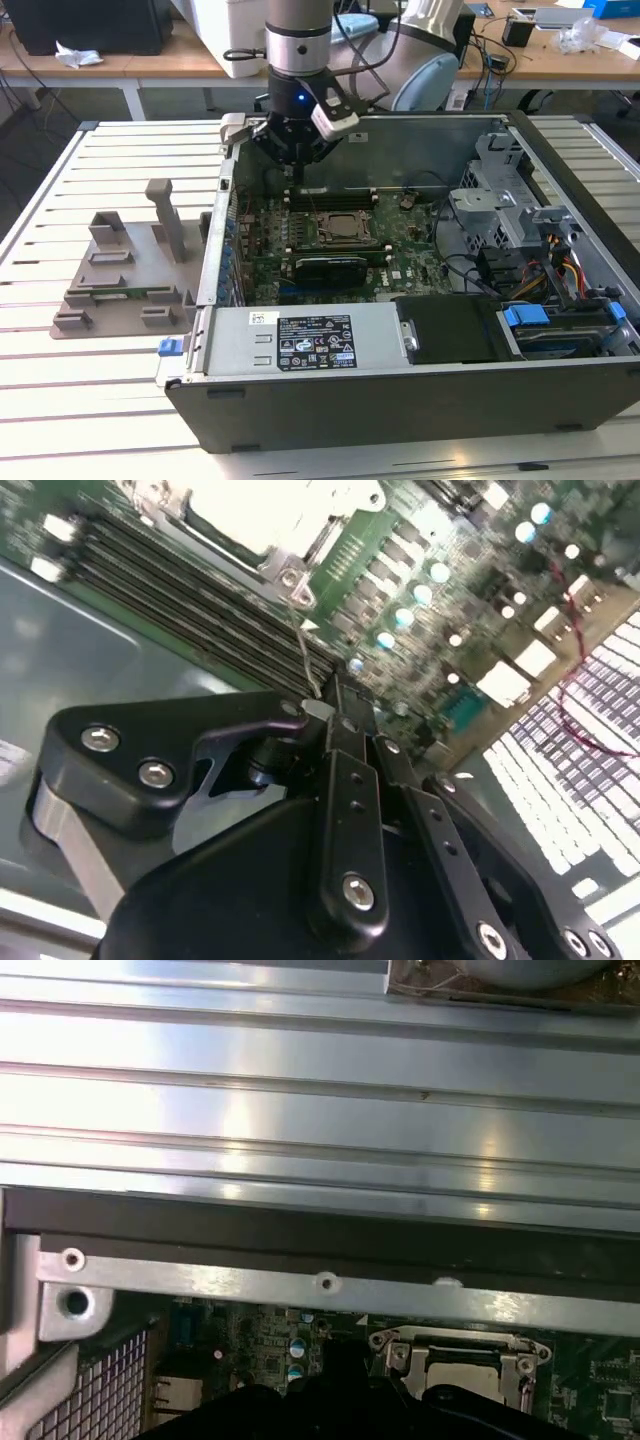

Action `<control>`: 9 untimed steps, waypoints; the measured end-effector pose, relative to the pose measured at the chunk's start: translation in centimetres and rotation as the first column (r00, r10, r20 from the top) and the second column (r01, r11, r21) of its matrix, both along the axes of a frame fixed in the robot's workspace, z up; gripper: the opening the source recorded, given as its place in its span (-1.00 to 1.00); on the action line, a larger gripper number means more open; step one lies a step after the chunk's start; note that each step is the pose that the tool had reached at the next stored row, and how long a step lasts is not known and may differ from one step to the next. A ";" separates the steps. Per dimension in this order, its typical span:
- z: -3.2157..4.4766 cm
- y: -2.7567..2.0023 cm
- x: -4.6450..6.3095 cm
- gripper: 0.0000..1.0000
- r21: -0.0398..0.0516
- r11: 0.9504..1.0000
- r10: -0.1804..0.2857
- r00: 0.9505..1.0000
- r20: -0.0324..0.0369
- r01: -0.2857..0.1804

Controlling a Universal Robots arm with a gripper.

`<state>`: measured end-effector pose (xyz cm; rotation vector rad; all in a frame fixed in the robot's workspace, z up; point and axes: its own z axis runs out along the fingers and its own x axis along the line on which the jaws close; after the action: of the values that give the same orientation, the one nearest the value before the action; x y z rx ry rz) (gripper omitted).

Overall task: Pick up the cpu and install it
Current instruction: 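Install the first cpu locking lever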

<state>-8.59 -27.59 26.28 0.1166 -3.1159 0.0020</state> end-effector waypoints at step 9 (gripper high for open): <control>-0.39 -0.01 5.3 -0.79 0.000 1.000 0.001 1.000 -0.012 -0.001</control>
<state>-3.33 -27.60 25.90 0.1175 -3.1041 0.0014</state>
